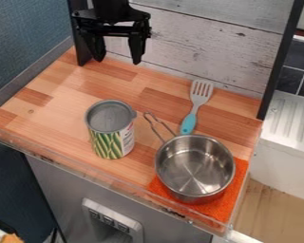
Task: Move the spatula to the left side of the table
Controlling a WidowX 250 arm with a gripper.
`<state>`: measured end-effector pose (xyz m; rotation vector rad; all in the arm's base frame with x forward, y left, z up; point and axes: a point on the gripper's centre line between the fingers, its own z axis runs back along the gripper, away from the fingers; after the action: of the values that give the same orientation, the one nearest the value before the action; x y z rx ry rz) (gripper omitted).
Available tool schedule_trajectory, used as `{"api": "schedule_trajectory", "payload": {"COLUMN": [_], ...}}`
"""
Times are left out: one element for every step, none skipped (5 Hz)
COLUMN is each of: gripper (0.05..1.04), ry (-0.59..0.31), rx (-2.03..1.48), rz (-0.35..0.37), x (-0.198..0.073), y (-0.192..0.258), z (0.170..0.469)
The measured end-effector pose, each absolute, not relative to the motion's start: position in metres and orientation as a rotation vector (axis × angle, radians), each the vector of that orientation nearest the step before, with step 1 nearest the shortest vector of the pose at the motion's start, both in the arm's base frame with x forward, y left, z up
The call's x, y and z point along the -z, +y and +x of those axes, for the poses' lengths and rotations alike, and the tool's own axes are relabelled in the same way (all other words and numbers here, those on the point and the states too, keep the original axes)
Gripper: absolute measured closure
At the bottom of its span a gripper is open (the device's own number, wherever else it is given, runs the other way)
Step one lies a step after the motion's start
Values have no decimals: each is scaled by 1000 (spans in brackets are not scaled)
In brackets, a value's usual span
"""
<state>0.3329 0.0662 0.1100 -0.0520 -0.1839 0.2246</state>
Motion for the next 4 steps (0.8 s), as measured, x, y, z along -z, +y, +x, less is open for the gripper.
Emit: {"api": "schedule_trajectory", "payload": {"gripper": [83, 83, 83, 83], "ry": [-150, -129, -116, -85], "rx": [-231, -203, -187, -168], "rz": [-54, -19, 12, 9], "x": [-98, -86, -67, -47], "y": [66, 37, 1, -36], "z": [332, 346, 367, 377]}}
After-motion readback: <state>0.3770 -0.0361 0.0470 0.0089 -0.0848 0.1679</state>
